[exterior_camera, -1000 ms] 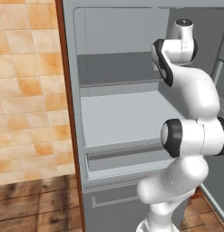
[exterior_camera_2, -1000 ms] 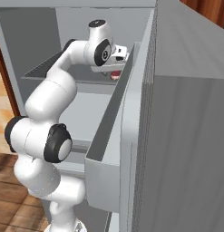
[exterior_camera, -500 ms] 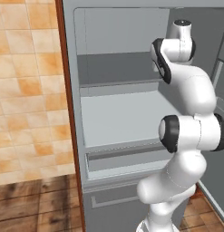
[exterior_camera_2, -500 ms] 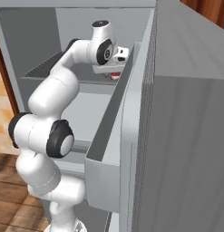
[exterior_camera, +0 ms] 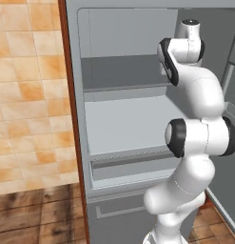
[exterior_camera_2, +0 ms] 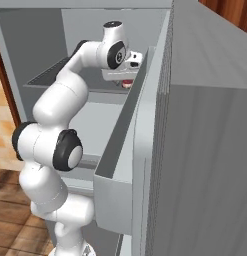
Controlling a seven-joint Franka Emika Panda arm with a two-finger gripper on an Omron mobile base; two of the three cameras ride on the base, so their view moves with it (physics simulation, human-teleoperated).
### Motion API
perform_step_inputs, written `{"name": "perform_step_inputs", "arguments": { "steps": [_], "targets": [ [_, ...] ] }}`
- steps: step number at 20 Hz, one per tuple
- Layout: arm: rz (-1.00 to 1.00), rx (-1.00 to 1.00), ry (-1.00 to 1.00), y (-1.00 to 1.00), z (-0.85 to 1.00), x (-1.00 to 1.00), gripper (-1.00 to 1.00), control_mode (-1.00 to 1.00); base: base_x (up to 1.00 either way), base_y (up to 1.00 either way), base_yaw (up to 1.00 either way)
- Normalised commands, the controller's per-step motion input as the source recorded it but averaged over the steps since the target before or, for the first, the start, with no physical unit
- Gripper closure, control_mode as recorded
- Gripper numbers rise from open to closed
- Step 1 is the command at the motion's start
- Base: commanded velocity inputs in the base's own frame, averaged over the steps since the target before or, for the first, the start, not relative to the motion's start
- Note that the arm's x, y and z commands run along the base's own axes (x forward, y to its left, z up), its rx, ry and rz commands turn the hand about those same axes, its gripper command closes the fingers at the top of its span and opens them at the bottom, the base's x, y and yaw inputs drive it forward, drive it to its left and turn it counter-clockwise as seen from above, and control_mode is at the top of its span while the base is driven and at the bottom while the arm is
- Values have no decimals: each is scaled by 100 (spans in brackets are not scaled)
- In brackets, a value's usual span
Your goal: Gather the corn and squash from the fridge and place them on a tray on the dining counter. Then gather the chicken drumstick and steak from the fridge and place them on the other tray.
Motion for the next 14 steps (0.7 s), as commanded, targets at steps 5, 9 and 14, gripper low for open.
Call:
{"name": "perform_step_inputs", "arguments": {
  "steps": [5, 9, 14],
  "targets": [
    [0, 0, 0, 9, -66, 8, 100, -100, 0, 0, 0],
    [0, 0, -12, 36, -37, -51, 100, -100, 0, 0, 0],
    [0, 0, -21, 35, -10, -99, 100, -100, 0, 0, 0]
  ]
}}
